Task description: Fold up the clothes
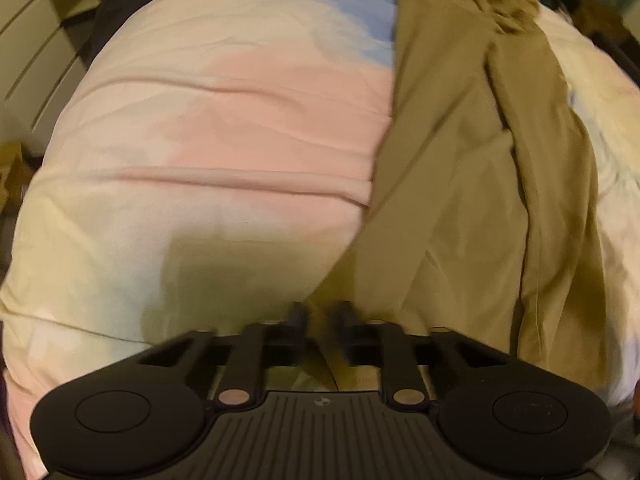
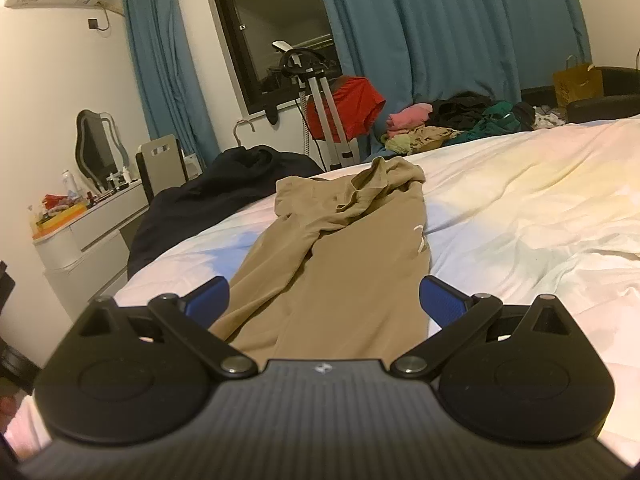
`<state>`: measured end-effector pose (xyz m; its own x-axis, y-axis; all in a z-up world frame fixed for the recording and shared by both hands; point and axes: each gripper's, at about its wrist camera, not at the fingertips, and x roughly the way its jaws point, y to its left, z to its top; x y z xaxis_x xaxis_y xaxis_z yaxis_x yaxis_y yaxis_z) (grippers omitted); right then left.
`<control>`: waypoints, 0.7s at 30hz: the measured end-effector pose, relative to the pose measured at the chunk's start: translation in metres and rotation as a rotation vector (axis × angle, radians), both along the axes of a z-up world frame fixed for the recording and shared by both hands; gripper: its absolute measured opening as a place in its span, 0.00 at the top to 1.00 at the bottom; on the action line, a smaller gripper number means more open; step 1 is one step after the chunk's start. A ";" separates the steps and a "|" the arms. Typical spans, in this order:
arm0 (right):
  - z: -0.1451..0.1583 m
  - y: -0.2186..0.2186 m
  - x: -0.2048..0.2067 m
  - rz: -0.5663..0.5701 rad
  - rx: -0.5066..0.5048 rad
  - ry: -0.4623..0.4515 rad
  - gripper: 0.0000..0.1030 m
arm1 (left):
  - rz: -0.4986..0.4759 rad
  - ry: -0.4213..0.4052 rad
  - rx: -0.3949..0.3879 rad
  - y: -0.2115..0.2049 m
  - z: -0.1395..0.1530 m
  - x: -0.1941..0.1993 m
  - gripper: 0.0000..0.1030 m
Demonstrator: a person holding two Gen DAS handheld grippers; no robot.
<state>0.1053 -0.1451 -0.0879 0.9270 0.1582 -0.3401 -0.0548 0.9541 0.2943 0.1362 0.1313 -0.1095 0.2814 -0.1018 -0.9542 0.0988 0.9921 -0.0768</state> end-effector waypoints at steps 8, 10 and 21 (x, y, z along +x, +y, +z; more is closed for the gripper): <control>-0.003 -0.002 0.003 0.003 0.017 0.018 0.00 | -0.157 -0.165 -0.002 -0.017 0.034 -0.039 0.97; -0.003 -0.002 0.002 0.001 0.021 0.019 0.00 | -0.205 -0.229 0.027 -0.026 0.043 -0.052 0.97; -0.006 -0.006 0.003 -0.008 0.032 0.032 0.00 | -0.490 -0.571 0.181 -0.086 0.068 -0.115 0.97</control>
